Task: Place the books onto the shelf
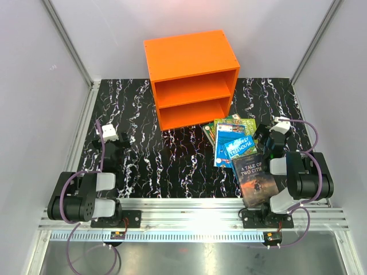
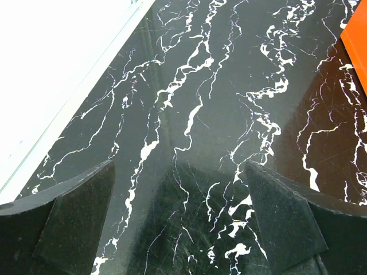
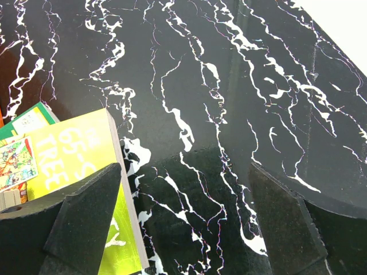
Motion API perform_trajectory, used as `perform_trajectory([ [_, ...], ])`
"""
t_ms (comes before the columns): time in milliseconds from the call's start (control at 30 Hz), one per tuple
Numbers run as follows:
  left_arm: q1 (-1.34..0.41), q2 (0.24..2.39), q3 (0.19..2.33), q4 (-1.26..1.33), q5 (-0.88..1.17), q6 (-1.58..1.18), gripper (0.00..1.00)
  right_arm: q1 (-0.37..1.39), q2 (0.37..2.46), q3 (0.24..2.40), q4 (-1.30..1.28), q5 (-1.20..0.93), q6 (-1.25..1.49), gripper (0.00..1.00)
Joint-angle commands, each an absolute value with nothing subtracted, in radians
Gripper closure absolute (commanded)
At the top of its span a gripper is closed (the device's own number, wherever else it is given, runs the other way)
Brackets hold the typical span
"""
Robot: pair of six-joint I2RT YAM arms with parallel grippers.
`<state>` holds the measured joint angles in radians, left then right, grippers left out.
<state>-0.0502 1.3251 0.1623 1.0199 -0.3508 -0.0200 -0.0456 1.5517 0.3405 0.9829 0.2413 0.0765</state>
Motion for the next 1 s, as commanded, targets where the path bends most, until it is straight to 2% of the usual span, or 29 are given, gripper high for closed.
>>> perform_trajectory([
  [0,-0.043,1.328,0.189,1.104,-0.344,-0.032,0.01,-0.037,1.545,0.37,1.048,0.233,0.078,0.0],
  [500,-0.043,1.327,0.186,1.111,-0.342,-0.034,0.01,-0.037,1.545,0.37,1.048,0.233,0.078,0.0],
  [600,-0.058,1.212,0.16,1.08,-0.391,-0.02,0.01,-0.037,1.546,0.37,1.048,0.235,0.078,0.0],
  [633,-0.064,1.14,0.166,1.013,-0.499,-0.067,0.01,-0.037,1.546,0.37,1.048,0.233,0.078,0.0],
  [733,-0.061,0.84,0.285,0.544,-0.566,-0.144,0.01,-0.037,1.545,0.37,1.046,0.233,0.078,0.0],
  [767,-0.063,0.777,0.316,0.326,-0.545,-0.219,0.01,-0.037,1.545,0.368,1.048,0.233,0.078,0.0],
  [800,-0.063,0.649,0.389,0.216,-0.525,-0.269,0.01,-0.037,1.545,0.368,1.048,0.235,0.078,0.0],
  [900,-0.061,0.501,0.478,-0.15,-0.402,-0.44,0.01,-0.037,1.545,0.37,1.046,0.235,0.078,0.0],
  [967,-0.063,0.483,0.586,-0.394,-0.325,-0.535,0.01,-0.037,1.545,0.368,1.048,0.235,0.078,0.0],
])
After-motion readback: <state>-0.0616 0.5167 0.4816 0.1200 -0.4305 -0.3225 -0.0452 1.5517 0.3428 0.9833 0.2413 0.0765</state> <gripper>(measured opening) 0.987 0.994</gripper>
